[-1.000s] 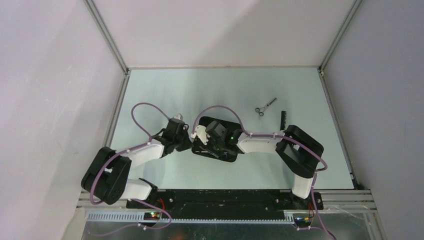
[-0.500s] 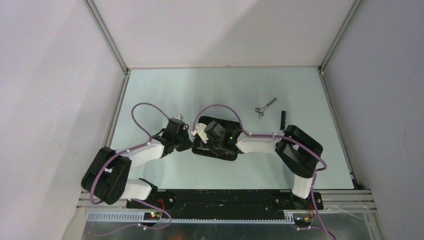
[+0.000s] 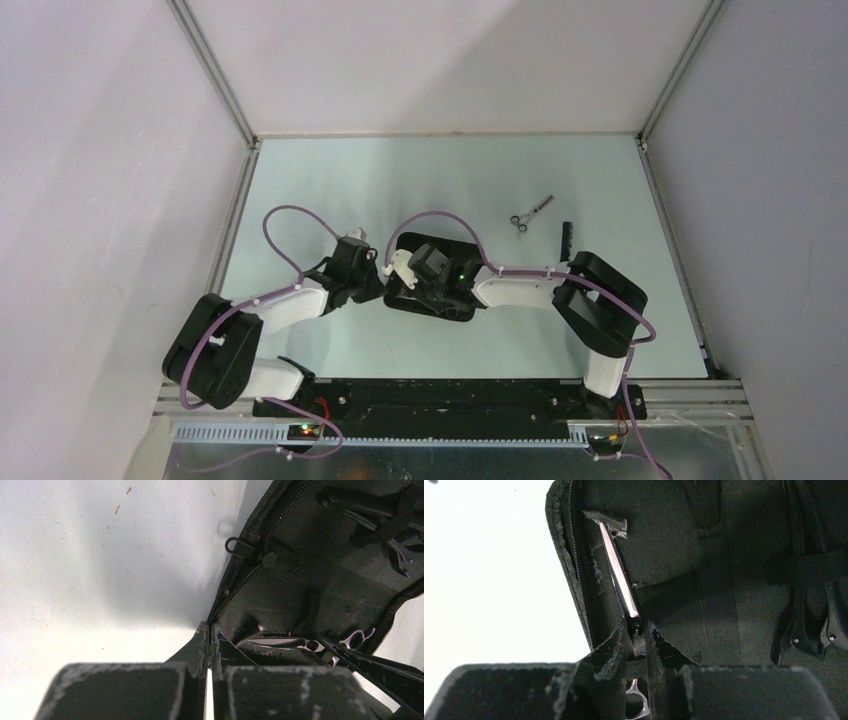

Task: Sort the hair-cutting tools

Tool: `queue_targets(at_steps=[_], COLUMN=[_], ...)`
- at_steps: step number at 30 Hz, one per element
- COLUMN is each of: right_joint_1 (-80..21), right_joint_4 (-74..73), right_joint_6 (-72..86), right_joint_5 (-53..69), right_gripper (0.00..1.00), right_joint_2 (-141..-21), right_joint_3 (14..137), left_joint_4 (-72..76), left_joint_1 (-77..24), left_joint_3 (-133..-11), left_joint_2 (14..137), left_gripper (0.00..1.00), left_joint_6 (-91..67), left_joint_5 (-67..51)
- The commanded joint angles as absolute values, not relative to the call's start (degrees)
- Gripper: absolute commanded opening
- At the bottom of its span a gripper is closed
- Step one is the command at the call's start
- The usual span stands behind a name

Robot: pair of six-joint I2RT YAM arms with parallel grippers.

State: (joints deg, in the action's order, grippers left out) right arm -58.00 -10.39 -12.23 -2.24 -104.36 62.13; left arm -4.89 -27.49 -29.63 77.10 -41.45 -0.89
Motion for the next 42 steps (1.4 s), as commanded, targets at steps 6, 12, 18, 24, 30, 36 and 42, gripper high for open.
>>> queue_targets(at_steps=[6, 12, 18, 24, 30, 36, 42], right_joint_1=[-58.6, -59.8, -60.2, -60.6, -62.6, -63.2, -60.4], right_joint_4=[-19.6, -18.7, -15.0, -12.0, -12.6, -10.3, -10.6], right_joint_6=[-16.5, -16.9, -16.1, -16.8, -19.2, -17.5, -11.7], right_joint_5=[-7.8, -7.6, -5.7, -3.6, -3.5, -3.5, -3.7], right_gripper=[0.01, 0.01, 0.01, 0.01, 0.01, 0.03, 0.14], right_joint_2=[-104.4, -104.3, -103.8, -104.2, -104.9, -104.7, -103.0], right_joint_3=[58.4, 57.5, 57.5, 58.7, 59.4, 59.5, 60.0], left_joint_4=[-12.1, -12.1, -11.1, -10.4, -10.0, -9.6, -9.5], left_joint_1=[-27.9, -27.9, -27.9, -28.1, -28.1, -28.2, -28.2], left_joint_3=[-27.6, -27.9, -27.4, -27.1, -26.8, -26.6, -26.2], left_joint_2=[77.7, 77.5, 77.0, 76.4, 75.9, 75.8, 74.5], left_gripper=[0.00, 0.00, 0.00, 0.00, 0.00, 0.01, 0.18], left_joint_6=[-39.7, -39.6, -39.7, -39.8, -39.7, -39.8, -39.8], left_joint_5=[-2.2, -2.1, -2.9, -3.7, -3.6, -3.8, -3.6])
